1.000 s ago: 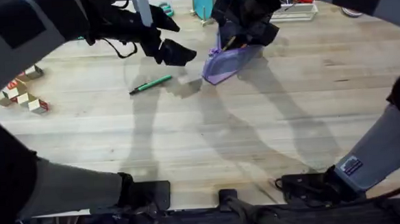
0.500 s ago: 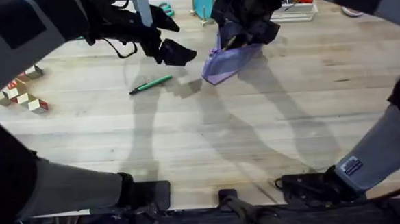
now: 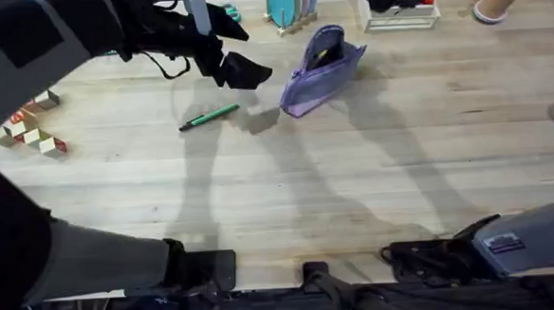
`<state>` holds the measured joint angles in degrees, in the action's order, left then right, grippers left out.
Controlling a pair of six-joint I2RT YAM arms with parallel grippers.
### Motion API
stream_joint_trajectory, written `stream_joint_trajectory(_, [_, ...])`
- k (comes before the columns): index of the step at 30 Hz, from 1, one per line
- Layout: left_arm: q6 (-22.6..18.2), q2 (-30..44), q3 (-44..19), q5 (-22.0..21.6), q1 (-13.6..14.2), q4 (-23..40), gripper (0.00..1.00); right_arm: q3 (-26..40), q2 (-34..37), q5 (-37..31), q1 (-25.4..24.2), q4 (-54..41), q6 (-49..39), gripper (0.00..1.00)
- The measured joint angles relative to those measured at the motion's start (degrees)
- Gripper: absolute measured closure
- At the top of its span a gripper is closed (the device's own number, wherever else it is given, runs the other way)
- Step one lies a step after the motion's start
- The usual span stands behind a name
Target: Unzip the bag, pick up the pens from the table one at a time and place them inside, then zip the bag closed.
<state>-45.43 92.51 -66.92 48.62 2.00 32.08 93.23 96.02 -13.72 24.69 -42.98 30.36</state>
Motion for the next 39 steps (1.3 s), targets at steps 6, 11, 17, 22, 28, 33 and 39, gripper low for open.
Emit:
stream_joint_trajectory(6, [0.02,0.0,0.0,-3.34,0.0,2.55,0.007,0.04,-3.23,-0.76,0.0,-2.02,-5.82,0.005])
stream_joint_trajectory(11, [-0.46,-1.27,0.0,-10.25,0.0,7.16,0.008,0.04,-3.76,-3.5,0.0,-4.56,-7.6,0.006])
stream_joint_trajectory(17, [-2.27,-8.11,0.0,-20.82,0.0,13.25,0.007,0.04,-3.77,-4.66,0.0,-5.52,-8.17,0.006])
stream_joint_trajectory(22, [-4.63,-11.41,-0.09,-29.26,0.0,19.37,0.007,0.04,-3.75,-4.9,0.0,-5.51,-8.23,0.005])
stream_joint_trajectory(28, [-7.51,-11.39,-0.11,-36.14,0.0,22.6,0.007,0.04,-3.75,-4.94,0.0,-5.51,-8.36,0.005])
stream_joint_trajectory(33, [-8.66,-11.39,-0.11,-37.99,0.0,21.66,0.007,0.04,-3.76,-4.93,0.0,-5.56,-8.36,0.005])
stream_joint_trajectory(39, [-9.08,-11.37,-0.12,-38.4,0.0,21.24,0.007,0.04,-3.75,-4.94,0.0,-6.8,-8.36,0.005])
